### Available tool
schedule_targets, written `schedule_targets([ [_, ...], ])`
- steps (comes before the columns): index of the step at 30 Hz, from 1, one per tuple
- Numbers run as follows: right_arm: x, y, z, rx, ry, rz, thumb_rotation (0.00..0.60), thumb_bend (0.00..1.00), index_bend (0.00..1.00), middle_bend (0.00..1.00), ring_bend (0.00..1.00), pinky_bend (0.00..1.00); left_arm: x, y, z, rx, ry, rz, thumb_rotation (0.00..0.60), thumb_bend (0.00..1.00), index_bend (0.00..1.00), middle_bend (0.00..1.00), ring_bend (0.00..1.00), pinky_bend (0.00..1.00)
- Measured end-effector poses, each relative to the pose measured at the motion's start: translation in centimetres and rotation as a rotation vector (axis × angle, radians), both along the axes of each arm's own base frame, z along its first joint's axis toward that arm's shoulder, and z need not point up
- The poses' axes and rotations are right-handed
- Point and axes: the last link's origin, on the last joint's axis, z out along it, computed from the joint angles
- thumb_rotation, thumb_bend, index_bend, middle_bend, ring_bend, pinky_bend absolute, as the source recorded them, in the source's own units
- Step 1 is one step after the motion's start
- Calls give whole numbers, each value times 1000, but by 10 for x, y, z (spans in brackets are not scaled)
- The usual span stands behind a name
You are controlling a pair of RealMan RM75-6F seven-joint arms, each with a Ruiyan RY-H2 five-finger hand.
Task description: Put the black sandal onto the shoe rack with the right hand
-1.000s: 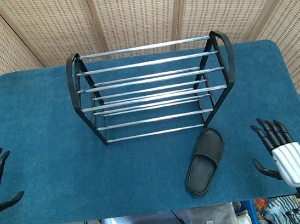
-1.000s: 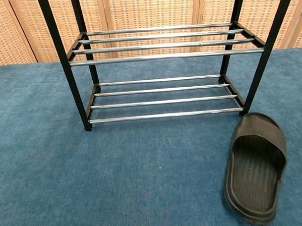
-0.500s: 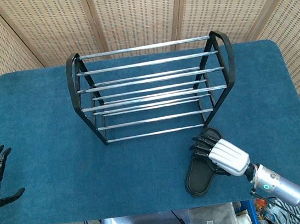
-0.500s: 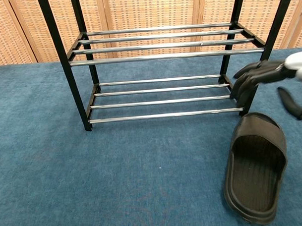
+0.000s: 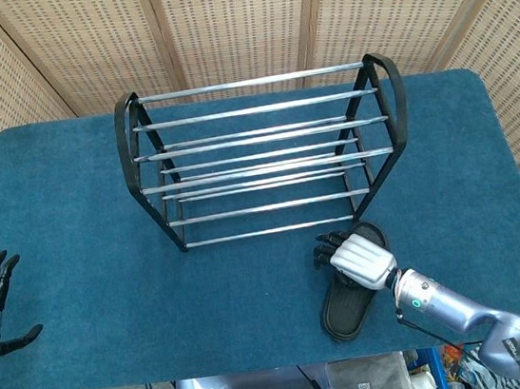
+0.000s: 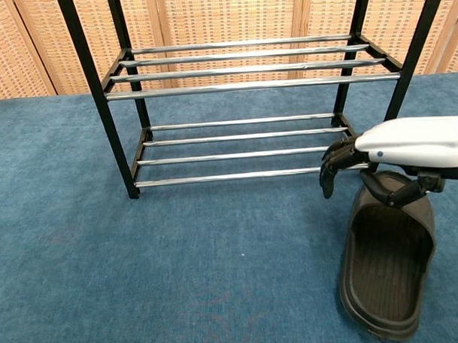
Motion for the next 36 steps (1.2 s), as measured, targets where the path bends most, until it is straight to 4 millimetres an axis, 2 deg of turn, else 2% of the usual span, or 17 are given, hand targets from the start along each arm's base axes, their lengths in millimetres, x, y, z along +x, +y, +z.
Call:
schedule_targets([
  [6,-9,-10,-7,6,135,-43,600,1000,321,268,130,165,1,0,-1,-7,2,-3,600,150,0,0,0,0],
  [11,-18,-17,-4,4,200,-104,600,1000,321,311,155,176,1,-1,-1,-6,2,-4,600,149,0,0,0,0],
  [24,-54,-22,35,-73,396,-255,600,1000,335,347,166,192,3,-2,-4,-15,9,-11,600,150,0,0,0,0],
  [26,-60,-20,41,-80,421,-286,600,1000,333,314,167,189,4,-2,-4,-16,9,-13,600,150,0,0,0,0],
  [28,-69,-18,50,-95,443,-332,600,994,280,225,152,158,4,-3,-4,-18,10,-15,600,150,0,0,0,0],
  [29,-71,-17,55,-107,447,-348,600,870,205,140,115,116,4,-3,-4,-18,10,-16,600,150,0,0,0,0],
  [30,-73,-17,59,-125,445,-361,600,599,112,65,65,65,5,-3,-4,-19,10,-17,600,150,0,0,0,0],
  [31,-72,-16,61,-135,441,-363,600,399,63,28,35,37,5,-4,-5,-19,10,-18,600,150,0,0,0,0],
  [32,-71,-14,63,-145,434,-359,600,128,15,1,6,9,5,-4,-5,-19,11,-19,600,149,0,0,0,0],
  [33,-69,-12,65,-158,426,-347,600,9,0,0,0,0,5,-4,-5,-19,11,-19,600,149,0,0,0,0],
  [36,-61,-5,72,-188,392,-290,600,0,0,0,0,0,5,-4,-5,-22,14,-19,600,150,0,0,0,0],
])
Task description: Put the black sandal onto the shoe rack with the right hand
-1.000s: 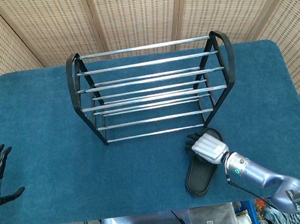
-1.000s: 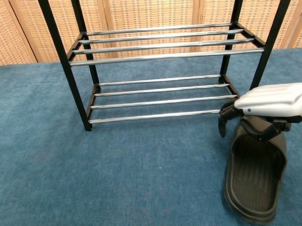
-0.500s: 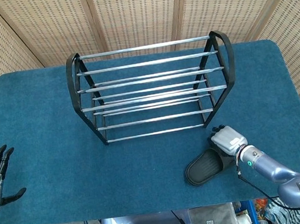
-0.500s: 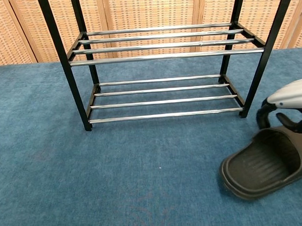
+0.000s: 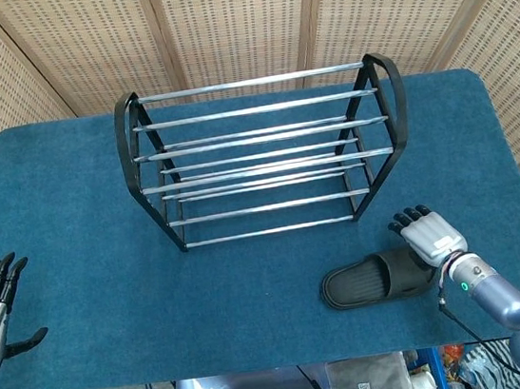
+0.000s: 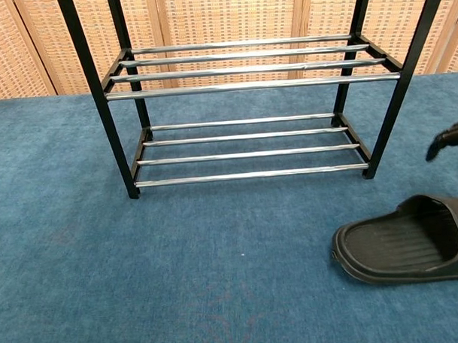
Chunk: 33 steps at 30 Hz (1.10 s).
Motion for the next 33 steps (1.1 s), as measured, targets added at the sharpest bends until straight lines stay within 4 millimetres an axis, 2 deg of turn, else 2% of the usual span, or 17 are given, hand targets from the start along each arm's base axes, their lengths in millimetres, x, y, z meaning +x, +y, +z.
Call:
schedule_targets([
  [7,28,27,4,26,-105,187,600,0,0,0,0,0,1,-1,0,-4,3,-6,600,151,0,0,0,0],
  [12,38,43,-15,87,-169,238,600,0,0,0,0,0,0,-1,1,-2,-2,-7,600,151,0,0,0,0],
  [21,38,42,-50,102,-148,205,600,0,0,0,0,0,-2,0,5,6,-10,-2,600,152,0,0,0,0],
  [33,33,40,-82,97,-73,112,600,0,0,0,0,0,-3,0,6,8,-12,-4,600,152,0,0,0,0],
])
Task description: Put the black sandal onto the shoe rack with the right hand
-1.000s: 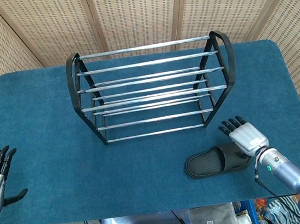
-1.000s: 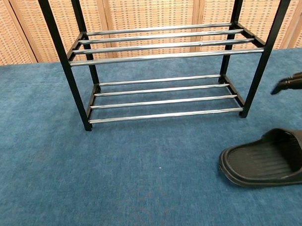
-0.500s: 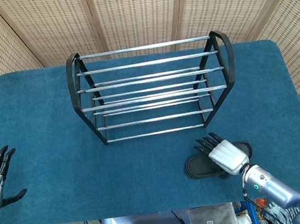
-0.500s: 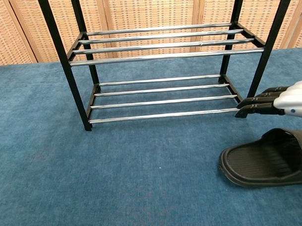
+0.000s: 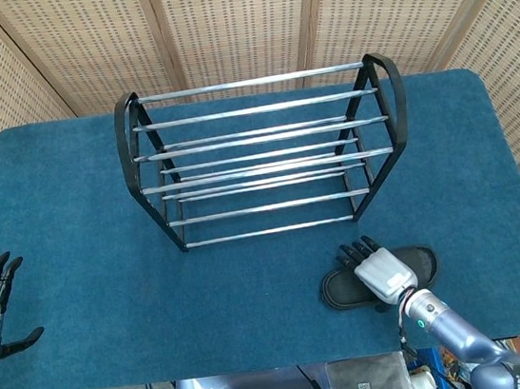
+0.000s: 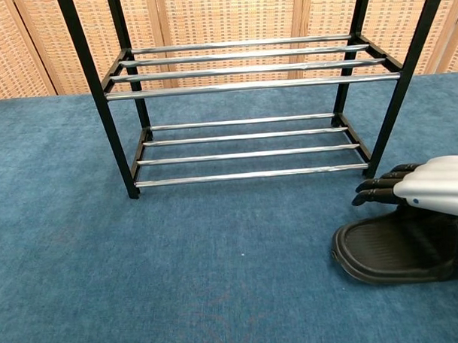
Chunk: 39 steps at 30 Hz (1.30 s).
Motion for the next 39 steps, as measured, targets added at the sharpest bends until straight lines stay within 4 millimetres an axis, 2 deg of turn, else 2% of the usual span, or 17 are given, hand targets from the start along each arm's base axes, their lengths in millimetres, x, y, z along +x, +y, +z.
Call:
schedule_targets([
  [12,-4,-1,-15,-14,39,-14,600,0,0,0,0,0,0,1,-1,-3,4,2,600,152,0,0,0,0],
  [32,-13,-6,-25,-35,93,11,600,0,0,1,3,0,-1,1,-1,-3,2,3,600,152,0,0,0,0],
  [34,-15,-6,-26,-25,100,9,600,0,0,27,36,20,-1,1,-1,-3,1,2,600,152,0,0,0,0],
  [35,-15,-6,-27,-22,102,7,600,0,19,66,79,63,-1,1,-1,-3,1,3,600,152,0,0,0,0],
  [37,-15,-6,-27,-19,104,8,600,0,91,156,163,157,-1,1,-1,-3,0,3,600,152,0,0,0,0],
  [39,-15,-6,-28,-20,107,13,600,0,225,275,261,232,-1,1,-1,-3,0,3,600,152,0,0,0,0],
])
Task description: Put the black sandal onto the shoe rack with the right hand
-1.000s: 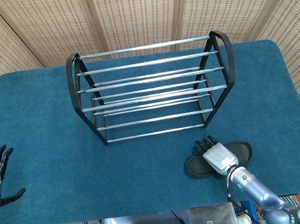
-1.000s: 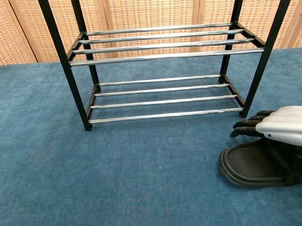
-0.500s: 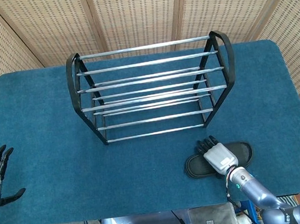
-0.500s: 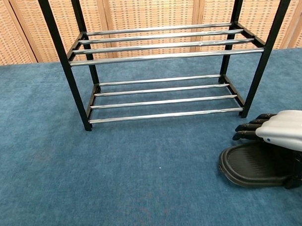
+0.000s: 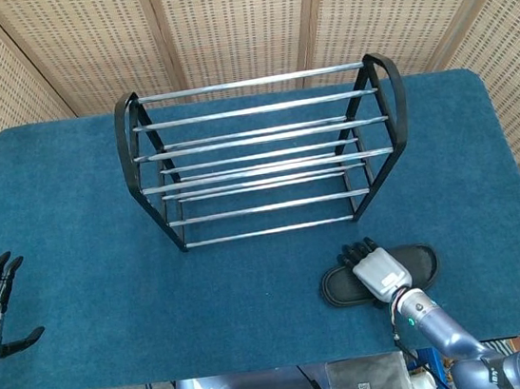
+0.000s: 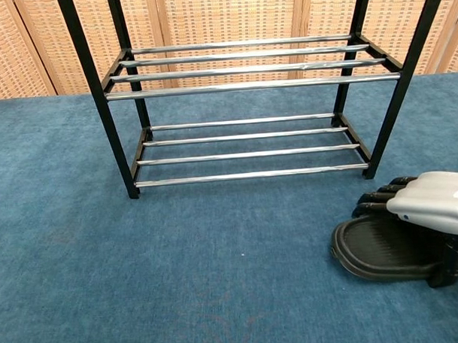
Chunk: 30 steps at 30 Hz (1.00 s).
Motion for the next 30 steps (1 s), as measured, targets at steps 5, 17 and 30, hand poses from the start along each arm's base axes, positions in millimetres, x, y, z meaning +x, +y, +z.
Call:
schedule_targets([
  [5,0,1,-1,1,1,26,600,100,415,441,399,342,0,0,-1,-4,0,0,600,152,0,0,0,0],
  [17,14,10,10,9,-53,147,600,276,458,475,427,350,0,0,-2,-7,1,1,600,153,0,0,0,0],
  [30,68,17,21,150,-130,574,600,512,458,463,427,351,-2,4,-2,-17,-6,17,600,152,0,0,0,0],
])
